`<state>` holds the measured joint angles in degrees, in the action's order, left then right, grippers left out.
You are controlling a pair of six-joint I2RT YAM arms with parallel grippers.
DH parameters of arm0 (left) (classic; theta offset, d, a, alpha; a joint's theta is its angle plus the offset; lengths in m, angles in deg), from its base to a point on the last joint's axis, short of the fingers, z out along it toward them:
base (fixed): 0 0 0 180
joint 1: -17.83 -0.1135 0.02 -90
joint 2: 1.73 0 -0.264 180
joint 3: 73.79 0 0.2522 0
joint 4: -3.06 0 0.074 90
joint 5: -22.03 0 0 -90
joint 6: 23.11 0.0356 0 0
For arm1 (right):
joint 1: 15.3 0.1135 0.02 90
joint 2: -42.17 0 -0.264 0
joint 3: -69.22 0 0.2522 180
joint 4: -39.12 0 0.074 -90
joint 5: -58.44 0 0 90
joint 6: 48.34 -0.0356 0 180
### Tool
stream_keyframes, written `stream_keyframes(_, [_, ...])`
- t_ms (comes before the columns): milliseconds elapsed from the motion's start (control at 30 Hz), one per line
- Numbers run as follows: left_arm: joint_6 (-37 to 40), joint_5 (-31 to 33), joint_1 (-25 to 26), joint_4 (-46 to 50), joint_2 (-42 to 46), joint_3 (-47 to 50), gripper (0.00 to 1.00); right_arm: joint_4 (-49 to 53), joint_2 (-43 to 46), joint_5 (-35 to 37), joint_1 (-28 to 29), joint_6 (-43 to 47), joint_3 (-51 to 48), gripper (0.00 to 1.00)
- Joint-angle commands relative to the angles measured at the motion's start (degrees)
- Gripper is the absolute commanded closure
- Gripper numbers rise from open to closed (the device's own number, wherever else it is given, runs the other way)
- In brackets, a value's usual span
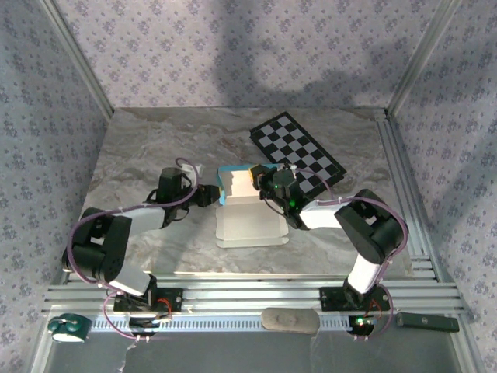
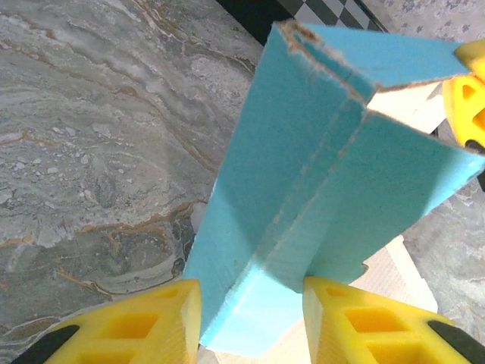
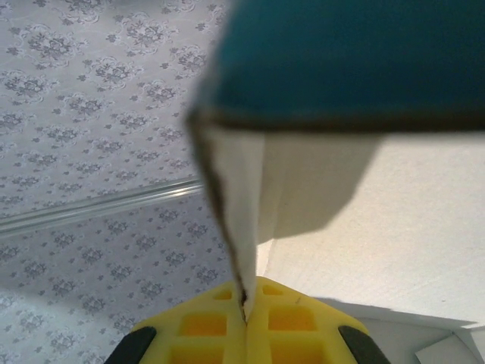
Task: Fold the paper box
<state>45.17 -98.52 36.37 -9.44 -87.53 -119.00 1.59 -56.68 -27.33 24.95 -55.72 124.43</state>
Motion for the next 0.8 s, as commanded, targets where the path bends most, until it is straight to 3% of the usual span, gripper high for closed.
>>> stream_keyframes(0, [2.32, 1.71, 0.91, 1.06, 0.26, -1.59, 0.59, -2.02, -0.78, 0.16, -0.26, 1.23, -0.44, 1.0])
stream_keyframes(667, [6.6, 6.42, 4.06, 4.45, -2.61, -6.56, 0.64, -2.76, -1.65, -1.05, -0.13, 0.62, -0.09, 1.0])
stream_keyframes(767, [7.34, 7.03, 4.67, 4.64, -2.37, -6.7, 0.6, -2.51, -1.67, -1.03, -0.21, 0.39, -0.14, 1.0])
